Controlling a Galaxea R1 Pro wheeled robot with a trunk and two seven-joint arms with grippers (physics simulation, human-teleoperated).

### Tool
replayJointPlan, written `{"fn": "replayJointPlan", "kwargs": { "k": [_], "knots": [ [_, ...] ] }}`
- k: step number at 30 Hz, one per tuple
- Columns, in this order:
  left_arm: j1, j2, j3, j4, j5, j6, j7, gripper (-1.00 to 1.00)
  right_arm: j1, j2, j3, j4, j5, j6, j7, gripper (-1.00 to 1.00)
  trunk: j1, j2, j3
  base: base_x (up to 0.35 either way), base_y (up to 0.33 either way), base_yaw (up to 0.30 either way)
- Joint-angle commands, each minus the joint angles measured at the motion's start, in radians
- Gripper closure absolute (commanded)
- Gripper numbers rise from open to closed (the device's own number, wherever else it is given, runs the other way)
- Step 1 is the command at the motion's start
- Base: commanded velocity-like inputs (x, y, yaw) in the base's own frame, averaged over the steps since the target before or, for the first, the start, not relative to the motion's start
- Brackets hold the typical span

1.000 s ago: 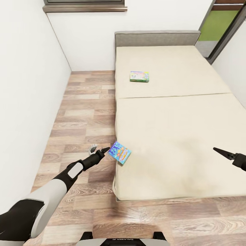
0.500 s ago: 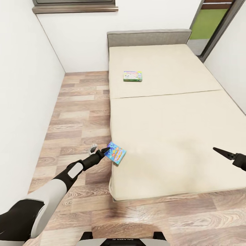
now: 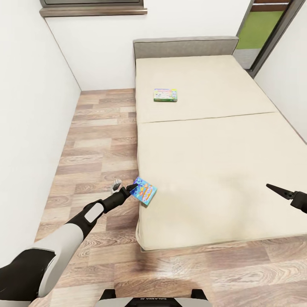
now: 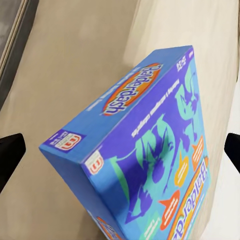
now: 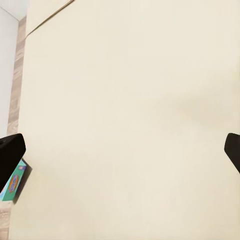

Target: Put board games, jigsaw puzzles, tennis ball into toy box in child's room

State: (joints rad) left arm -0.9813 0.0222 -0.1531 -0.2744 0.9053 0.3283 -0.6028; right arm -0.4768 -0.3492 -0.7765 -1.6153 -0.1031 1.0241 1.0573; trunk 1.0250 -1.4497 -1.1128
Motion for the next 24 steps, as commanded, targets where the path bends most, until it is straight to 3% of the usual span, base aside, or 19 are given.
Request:
{"fn": "replayJointPlan", "kwargs": {
  "k": [1, 24],
  "knots": [
    [0.0, 0.001, -0.006, 0.0, 0.011, 0.006, -0.001, -1.0, -0.001, 0.0, -0.001, 0.0, -0.004, 0.007, 0.0, -1.0, 0.0, 0.0, 0.0, 0.0, 0.0, -0.006],
    [0.0, -0.001, -0.007, 0.0, 0.011, 0.005, -0.002, -1.0, 0.0, 0.0, -0.001, 0.0, -0.004, 0.007, 0.001, -1.0, 0.0, 0.0, 0.0, 0.0, 0.0, -0.001]
  ]
}}
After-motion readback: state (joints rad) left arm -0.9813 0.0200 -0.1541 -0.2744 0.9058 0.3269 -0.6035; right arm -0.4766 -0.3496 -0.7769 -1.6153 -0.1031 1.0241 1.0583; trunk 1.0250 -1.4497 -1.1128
